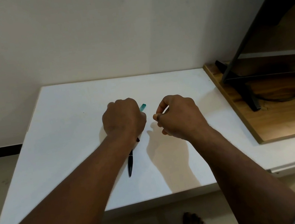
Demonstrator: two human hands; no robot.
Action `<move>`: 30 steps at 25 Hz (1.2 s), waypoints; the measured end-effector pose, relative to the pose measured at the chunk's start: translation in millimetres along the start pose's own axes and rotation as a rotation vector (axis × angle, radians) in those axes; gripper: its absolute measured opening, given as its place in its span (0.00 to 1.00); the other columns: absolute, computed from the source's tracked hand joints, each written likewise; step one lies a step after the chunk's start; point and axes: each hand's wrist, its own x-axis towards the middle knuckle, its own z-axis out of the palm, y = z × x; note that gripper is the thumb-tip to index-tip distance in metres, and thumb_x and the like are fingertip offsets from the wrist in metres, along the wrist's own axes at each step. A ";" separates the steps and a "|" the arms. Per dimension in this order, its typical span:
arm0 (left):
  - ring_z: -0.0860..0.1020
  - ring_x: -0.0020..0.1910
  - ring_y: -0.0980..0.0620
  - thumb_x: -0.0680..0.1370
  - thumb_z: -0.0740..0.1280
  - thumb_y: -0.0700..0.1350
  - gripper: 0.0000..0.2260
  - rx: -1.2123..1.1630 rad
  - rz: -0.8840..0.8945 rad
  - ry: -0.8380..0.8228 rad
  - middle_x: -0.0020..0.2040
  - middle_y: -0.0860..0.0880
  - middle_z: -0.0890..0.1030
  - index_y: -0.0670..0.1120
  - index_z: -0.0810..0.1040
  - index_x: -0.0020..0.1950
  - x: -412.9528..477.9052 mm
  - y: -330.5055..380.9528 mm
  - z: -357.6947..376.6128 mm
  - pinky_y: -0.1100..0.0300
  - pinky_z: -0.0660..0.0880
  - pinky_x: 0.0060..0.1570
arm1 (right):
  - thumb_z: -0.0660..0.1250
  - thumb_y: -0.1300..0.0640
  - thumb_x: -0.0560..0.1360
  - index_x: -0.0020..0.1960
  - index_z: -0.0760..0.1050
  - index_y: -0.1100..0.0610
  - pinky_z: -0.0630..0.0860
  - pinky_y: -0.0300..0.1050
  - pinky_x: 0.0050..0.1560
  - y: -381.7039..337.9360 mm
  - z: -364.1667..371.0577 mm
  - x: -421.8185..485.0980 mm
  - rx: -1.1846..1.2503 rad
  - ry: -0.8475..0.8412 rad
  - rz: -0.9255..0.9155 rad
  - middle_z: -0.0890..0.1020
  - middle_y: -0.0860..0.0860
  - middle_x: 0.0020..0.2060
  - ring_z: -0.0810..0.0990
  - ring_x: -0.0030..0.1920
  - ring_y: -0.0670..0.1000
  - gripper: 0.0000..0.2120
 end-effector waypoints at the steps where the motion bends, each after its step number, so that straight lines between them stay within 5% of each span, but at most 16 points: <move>1: 0.72 0.37 0.46 0.75 0.70 0.54 0.20 0.019 0.021 -0.001 0.29 0.51 0.66 0.49 0.64 0.30 0.1 -0.5 -2.6 0.57 0.63 0.32 | 0.74 0.51 0.78 0.45 0.79 0.49 0.87 0.55 0.50 0.1 0.1 0.6 0.008 0.006 0.002 0.87 0.50 0.43 0.88 0.44 0.54 0.06; 5: 0.67 0.26 0.51 0.72 0.70 0.53 0.17 0.055 0.103 -0.001 0.25 0.50 0.71 0.47 0.70 0.28 -0.8 -9.8 -14.6 0.61 0.59 0.27 | 0.75 0.49 0.77 0.45 0.79 0.49 0.87 0.55 0.51 -1.4 0.0 -0.5 0.037 0.037 -0.002 0.87 0.50 0.42 0.88 0.44 0.53 0.07; 9: 0.79 0.30 0.46 0.71 0.70 0.53 0.12 -0.094 0.083 -0.066 0.29 0.48 0.81 0.46 0.82 0.34 -10.9 -31.8 -36.4 0.55 0.76 0.30 | 0.75 0.46 0.77 0.52 0.79 0.49 0.85 0.54 0.54 -6.6 0.4 -4.4 0.086 0.042 0.032 0.87 0.51 0.47 0.88 0.47 0.54 0.09; 12: 0.80 0.27 0.55 0.72 0.73 0.53 0.11 -0.379 0.036 -0.098 0.28 0.52 0.83 0.49 0.83 0.33 -25.8 -48.3 -59.3 0.58 0.76 0.28 | 0.75 0.50 0.79 0.60 0.80 0.53 0.86 0.51 0.51 -15.7 -2.9 -9.5 0.397 -0.042 0.084 0.88 0.53 0.50 0.89 0.46 0.53 0.12; 17: 0.77 0.26 0.65 0.74 0.74 0.54 0.12 -0.554 0.054 -0.039 0.29 0.63 0.82 0.52 0.83 0.32 -58.7 -72.5 -89.0 0.72 0.68 0.24 | 0.72 0.59 0.82 0.52 0.84 0.60 0.83 0.41 0.41 -37.4 -2.7 -26.9 0.812 -0.291 0.086 0.90 0.54 0.42 0.88 0.38 0.51 0.05; 23: 0.81 0.36 0.64 0.75 0.74 0.55 0.10 -0.593 0.042 -0.055 0.35 0.67 0.83 0.56 0.82 0.35 -72.1 -88.9 -79.9 0.65 0.72 0.31 | 0.73 0.62 0.79 0.52 0.85 0.58 0.84 0.42 0.41 -46.9 2.1 -36.5 0.882 -0.384 0.060 0.89 0.53 0.39 0.87 0.37 0.52 0.03; 30: 0.85 0.33 0.61 0.77 0.73 0.54 0.05 -0.815 0.033 -0.072 0.36 0.60 0.87 0.55 0.85 0.44 -66.2 -79.6 -67.1 0.70 0.75 0.32 | 0.71 0.61 0.82 0.48 0.83 0.58 0.82 0.42 0.40 -45.0 2.1 -32.8 0.835 -0.274 0.013 0.88 0.54 0.40 0.87 0.38 0.51 0.04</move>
